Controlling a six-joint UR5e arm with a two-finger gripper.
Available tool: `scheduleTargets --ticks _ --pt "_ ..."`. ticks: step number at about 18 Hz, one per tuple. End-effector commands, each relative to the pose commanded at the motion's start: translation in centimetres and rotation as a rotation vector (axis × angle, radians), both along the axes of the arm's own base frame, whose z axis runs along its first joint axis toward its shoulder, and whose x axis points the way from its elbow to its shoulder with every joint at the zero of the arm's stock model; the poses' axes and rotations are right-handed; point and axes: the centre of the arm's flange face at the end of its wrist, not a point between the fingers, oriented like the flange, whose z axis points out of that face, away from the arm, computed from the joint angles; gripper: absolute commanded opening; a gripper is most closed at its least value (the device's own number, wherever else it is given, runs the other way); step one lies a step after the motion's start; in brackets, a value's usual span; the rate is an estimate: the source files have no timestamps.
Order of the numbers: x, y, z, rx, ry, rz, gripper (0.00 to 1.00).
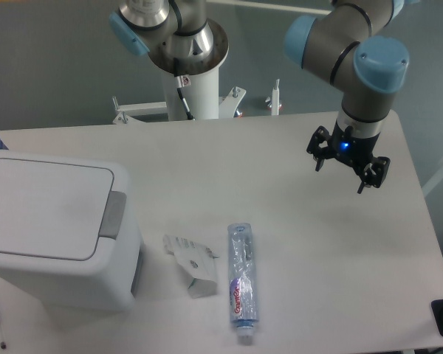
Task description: Open the trash can
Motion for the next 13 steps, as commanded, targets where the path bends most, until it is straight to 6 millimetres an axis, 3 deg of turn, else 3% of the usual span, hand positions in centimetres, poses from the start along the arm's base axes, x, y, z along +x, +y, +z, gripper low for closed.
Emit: scheduleTargets --ticks 13 --pt "-0.18 0.06 0.37 0.01 0.004 0.001 1.0"
